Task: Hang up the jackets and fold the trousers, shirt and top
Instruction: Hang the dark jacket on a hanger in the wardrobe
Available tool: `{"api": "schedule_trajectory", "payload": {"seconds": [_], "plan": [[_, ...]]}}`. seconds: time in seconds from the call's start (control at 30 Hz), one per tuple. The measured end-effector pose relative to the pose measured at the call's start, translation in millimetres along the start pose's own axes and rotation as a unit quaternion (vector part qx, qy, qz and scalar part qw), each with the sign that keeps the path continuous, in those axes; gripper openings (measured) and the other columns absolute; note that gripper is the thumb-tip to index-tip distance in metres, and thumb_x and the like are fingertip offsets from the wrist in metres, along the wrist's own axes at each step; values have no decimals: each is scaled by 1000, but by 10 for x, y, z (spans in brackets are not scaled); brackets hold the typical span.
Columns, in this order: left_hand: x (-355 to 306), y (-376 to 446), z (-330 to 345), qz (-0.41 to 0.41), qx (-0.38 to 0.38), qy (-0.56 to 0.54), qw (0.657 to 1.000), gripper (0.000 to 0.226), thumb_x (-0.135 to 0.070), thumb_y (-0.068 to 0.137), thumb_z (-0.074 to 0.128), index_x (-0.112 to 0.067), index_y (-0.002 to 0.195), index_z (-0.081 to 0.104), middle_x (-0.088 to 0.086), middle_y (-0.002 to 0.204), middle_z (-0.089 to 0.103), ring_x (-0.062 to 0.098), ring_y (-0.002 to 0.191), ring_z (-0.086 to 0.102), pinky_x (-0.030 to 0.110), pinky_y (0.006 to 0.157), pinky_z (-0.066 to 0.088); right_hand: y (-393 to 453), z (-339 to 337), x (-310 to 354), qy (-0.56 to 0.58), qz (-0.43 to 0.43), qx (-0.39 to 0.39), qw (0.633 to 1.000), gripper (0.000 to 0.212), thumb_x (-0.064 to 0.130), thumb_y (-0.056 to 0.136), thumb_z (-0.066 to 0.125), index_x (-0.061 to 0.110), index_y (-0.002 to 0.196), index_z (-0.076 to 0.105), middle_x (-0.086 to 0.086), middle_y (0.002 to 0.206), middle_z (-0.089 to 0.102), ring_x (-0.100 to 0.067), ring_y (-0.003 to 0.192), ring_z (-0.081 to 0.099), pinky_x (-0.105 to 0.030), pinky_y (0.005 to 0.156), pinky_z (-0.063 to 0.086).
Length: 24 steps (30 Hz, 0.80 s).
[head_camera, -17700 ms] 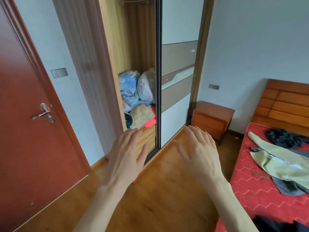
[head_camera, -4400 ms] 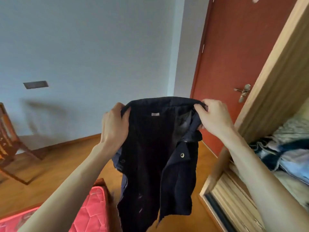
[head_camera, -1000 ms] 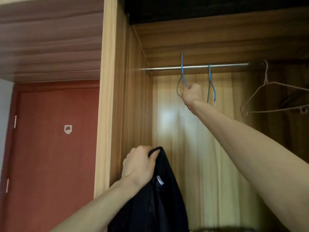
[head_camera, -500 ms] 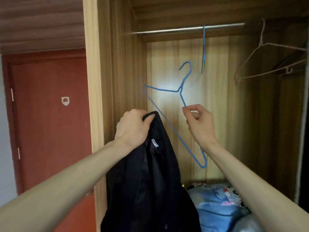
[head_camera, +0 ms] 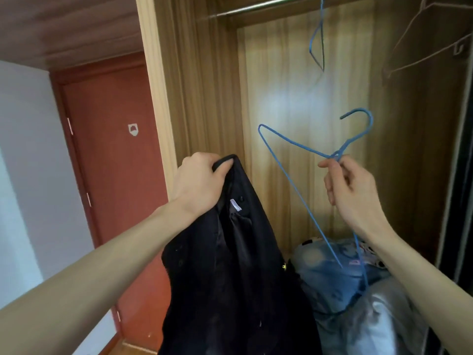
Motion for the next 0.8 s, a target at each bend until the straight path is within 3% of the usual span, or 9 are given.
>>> {"api": "schedule_trajectory", "payload": {"seconds": [0.07, 0.17, 0.23, 0.37, 0.53, 0.63, 0.8], "plan": [[31, -141, -56, -13, 9, 23, 1000, 46, -44, 104, 57, -13, 72, 67, 4, 65, 66, 28, 69, 66, 43, 63, 54, -155, -16, 14, -2, 0, 33, 999, 23, 37, 107, 47, 29, 102, 68, 3, 56, 41, -20, 50, 35, -35, 52, 31], [100, -388, -178, -35, 16, 53, 998, 40, -47, 101, 60, -20, 75, 70, -3, 66, 65, 22, 68, 65, 36, 62, 50, -431, -34, 85, -70, -11, 73, 995, 21, 50, 103, 55, 36, 107, 70, 5, 49, 32, -9, 47, 26, -26, 49, 23], [166, -549, -278, -50, 18, 66, 996, 39, -48, 100, 61, -20, 75, 71, -3, 66, 64, 23, 67, 63, 34, 61, 47, -620, -34, 179, -78, -18, 99, 992, 17, 39, 106, 56, 32, 105, 72, 5, 49, 35, -8, 48, 29, -26, 50, 23], [365, -868, -547, -80, 19, 73, 994, 47, -46, 99, 62, -25, 57, 59, -7, 54, 53, 20, 55, 54, 31, 52, 34, -883, -149, 391, 29, 4, 92, 995, 22, 16, 107, 55, 22, 91, 69, 7, 54, 47, -11, 53, 38, -29, 52, 31], [554, -1193, -914, -93, 23, 89, 991, 55, -46, 99, 61, -17, 56, 45, -4, 53, 46, 25, 53, 42, 32, 51, 29, -1115, -172, 838, 214, 45, 133, 967, 20, 28, 99, 59, 18, 89, 73, -1, 50, 23, -12, 43, 17, -18, 42, 16], [599, -1343, -1051, -78, 35, 104, 991, 54, -46, 100, 60, -15, 59, 45, -3, 55, 45, 26, 53, 37, 31, 49, 27, -1357, -70, 1024, 200, 66, 186, 960, 20, 26, 96, 60, 16, 89, 75, 5, 47, 29, -5, 38, 21, -11, 41, 20], [597, -1603, -1260, -29, 39, 173, 984, 55, -45, 102, 59, -18, 58, 41, -4, 54, 47, 19, 52, 43, 29, 48, 24, -1728, 15, 1274, 116, 51, 252, 959, 19, 28, 96, 61, 16, 92, 76, 5, 47, 40, -5, 43, 28, -14, 41, 25]]}}
Point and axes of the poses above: each hand's wrist, its own y-axis towards the middle knuckle, its own z-axis out of the palm, x = y × z, the point moved 8 cm from there along y, towards the middle knuckle
